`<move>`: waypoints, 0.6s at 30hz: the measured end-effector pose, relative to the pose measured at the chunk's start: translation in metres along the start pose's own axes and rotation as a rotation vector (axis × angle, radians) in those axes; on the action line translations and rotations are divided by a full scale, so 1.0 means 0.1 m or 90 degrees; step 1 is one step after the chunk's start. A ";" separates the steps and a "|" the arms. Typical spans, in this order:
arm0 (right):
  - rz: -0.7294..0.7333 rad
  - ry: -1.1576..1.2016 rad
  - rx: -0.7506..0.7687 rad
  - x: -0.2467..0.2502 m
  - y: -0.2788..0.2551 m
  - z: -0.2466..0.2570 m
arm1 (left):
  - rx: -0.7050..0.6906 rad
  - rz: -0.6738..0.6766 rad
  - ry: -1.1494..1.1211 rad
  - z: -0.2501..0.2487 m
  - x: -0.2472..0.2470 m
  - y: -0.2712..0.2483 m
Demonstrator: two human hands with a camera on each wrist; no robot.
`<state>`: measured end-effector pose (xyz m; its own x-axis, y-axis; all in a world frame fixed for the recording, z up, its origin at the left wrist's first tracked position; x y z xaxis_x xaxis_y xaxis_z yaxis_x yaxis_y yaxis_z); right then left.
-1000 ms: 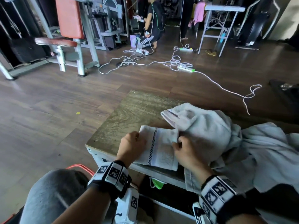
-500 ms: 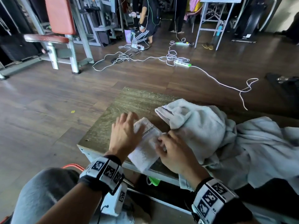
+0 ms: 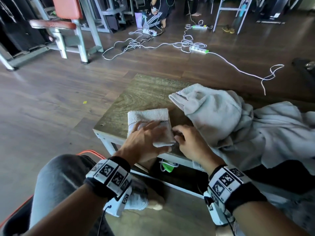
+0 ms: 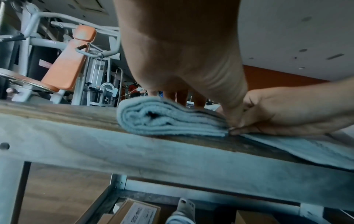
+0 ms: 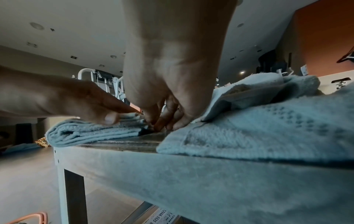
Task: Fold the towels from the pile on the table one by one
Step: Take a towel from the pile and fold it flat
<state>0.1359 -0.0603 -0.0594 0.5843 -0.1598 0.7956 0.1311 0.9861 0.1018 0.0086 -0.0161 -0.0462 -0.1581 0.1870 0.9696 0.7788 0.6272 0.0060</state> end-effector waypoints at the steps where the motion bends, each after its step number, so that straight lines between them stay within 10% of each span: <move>1: 0.001 -0.003 -0.005 0.00 -0.02 -0.01 | -0.018 -0.015 0.003 -0.03 -0.03 -0.01; 7: 0.005 -0.007 0.004 0.01 -0.13 0.06 | -0.081 -0.147 -0.162 -0.10 0.02 0.05; 14: 0.048 -0.027 -0.027 -0.02 -0.18 0.04 | -0.029 -0.009 -0.052 -0.13 -0.21 0.01; 18: -0.011 -0.032 -0.049 0.12 -0.19 0.08 | -0.098 -0.113 -0.248 -0.22 0.18 -0.07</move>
<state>0.1342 -0.0802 -0.0473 0.5411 -0.1729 0.8230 0.2027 0.9766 0.0718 0.0134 -0.0339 -0.0237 -0.4909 0.3756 0.7861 0.7957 0.5608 0.2290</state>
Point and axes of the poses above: each hand's wrist, its own y-axis towards the middle knuckle, its own x-axis out of the back of the hand, z = x × y, the point moved 10 cm from there along y, towards the middle knuckle, and after that the axes turned 5 degrees about z, right-handed, at the moved point
